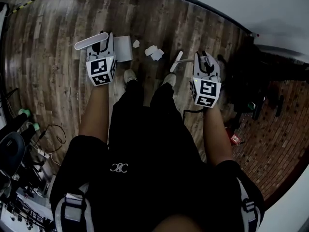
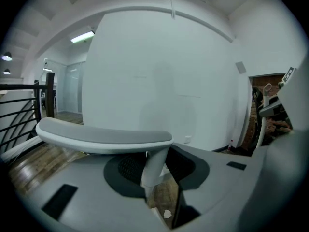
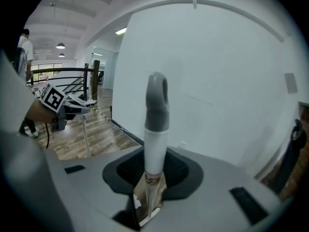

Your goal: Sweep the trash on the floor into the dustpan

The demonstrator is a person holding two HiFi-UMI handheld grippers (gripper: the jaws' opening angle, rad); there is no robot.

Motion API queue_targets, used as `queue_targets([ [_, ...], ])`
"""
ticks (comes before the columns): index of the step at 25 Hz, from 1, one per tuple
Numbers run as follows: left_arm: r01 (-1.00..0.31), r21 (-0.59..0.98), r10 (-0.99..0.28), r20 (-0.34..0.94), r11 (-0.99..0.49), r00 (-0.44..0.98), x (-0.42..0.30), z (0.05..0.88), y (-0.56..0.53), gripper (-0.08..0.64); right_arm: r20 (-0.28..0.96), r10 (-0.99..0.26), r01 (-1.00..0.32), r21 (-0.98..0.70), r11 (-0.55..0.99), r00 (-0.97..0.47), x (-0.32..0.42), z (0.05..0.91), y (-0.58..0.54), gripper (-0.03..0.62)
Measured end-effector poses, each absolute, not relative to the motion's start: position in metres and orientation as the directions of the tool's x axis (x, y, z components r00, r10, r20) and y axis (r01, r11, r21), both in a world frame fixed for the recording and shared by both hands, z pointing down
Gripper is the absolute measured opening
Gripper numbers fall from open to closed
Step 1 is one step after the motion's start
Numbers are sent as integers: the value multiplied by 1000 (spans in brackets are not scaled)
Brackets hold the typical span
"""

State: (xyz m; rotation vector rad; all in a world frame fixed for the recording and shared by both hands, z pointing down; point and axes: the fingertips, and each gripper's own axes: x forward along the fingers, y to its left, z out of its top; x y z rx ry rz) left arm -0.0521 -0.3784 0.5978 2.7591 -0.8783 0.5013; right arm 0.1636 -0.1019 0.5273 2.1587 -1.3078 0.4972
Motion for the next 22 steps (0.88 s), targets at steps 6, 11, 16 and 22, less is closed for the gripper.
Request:
queue_targets([
  [6, -572, 121, -497, 373, -811, 784, -66, 600, -377, 112, 575, -756, -949, 224, -224, 314, 119, 536, -168, 97],
  [11, -563, 153, -480, 373, -812, 794, -67, 602, -371, 120, 559, -808, -979, 173, -105, 186, 86, 530, -224, 97],
  [16, -568, 130, -487, 384, -812, 784, -75, 603, -372, 121, 536, -841, -990, 138, 10, 66, 37, 519, -270, 97],
  [22, -575, 145, -487, 391, -805, 781, -85, 602, -375, 121, 494, -870, -992, 103, 67, -7, 0, 503, -307, 97],
])
